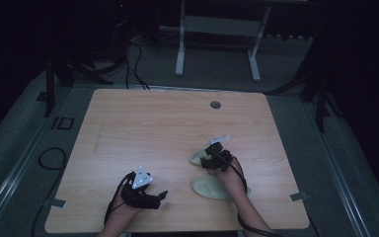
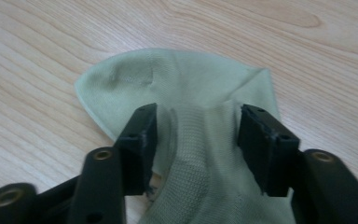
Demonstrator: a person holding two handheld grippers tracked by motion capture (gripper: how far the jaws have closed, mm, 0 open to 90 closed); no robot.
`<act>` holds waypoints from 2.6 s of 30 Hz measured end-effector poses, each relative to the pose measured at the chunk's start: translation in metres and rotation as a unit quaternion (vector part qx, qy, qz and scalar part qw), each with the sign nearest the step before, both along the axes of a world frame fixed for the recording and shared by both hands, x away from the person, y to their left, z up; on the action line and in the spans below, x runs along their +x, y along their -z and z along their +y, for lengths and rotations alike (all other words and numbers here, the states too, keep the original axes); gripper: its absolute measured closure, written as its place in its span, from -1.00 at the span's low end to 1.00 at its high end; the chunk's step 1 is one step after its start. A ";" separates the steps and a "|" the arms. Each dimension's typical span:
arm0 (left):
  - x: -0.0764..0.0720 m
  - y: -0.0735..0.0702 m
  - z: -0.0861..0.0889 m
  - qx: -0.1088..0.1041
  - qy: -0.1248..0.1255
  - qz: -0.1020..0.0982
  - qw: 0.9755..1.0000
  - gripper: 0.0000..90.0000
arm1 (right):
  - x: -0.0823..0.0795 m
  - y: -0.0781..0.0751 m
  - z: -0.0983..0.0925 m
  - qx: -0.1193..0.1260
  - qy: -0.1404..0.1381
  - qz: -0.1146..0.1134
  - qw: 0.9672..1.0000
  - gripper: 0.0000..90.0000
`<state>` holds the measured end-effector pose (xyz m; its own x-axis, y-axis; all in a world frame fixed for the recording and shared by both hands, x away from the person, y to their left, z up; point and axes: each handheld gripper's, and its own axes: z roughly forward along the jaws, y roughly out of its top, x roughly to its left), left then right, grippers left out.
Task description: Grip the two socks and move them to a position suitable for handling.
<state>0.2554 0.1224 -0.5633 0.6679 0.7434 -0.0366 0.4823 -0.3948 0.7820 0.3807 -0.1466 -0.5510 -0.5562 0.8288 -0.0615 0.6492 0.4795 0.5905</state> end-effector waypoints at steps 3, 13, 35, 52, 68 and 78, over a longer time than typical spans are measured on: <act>0.010 -0.003 -0.008 0.008 0.010 0.002 1.000 -0.76 | 0.003 -0.002 -0.001 0.018 -0.005 0.019 1.000 -0.14; 0.049 -0.024 -0.049 0.037 0.056 -0.040 0.997 -0.49 | -0.008 -0.023 -0.014 0.046 -0.012 0.006 0.999 0.22; 0.111 -0.001 -0.118 0.121 0.063 -0.025 0.990 0.98 | -0.024 -0.001 -0.017 0.012 -0.037 0.012 0.999 0.70; 0.111 0.001 -0.111 0.105 0.067 -0.025 0.992 0.98 | -0.020 -0.041 -0.070 0.065 0.008 -0.003 0.998 0.85; 0.111 0.000 -0.117 0.119 0.077 -0.026 0.990 0.98 | -0.003 -0.028 -0.116 0.050 0.069 0.005 0.996 0.53; 0.113 -0.001 -0.119 0.114 0.072 -0.020 0.991 0.98 | 0.008 -0.018 -0.104 0.034 0.043 0.008 0.998 0.92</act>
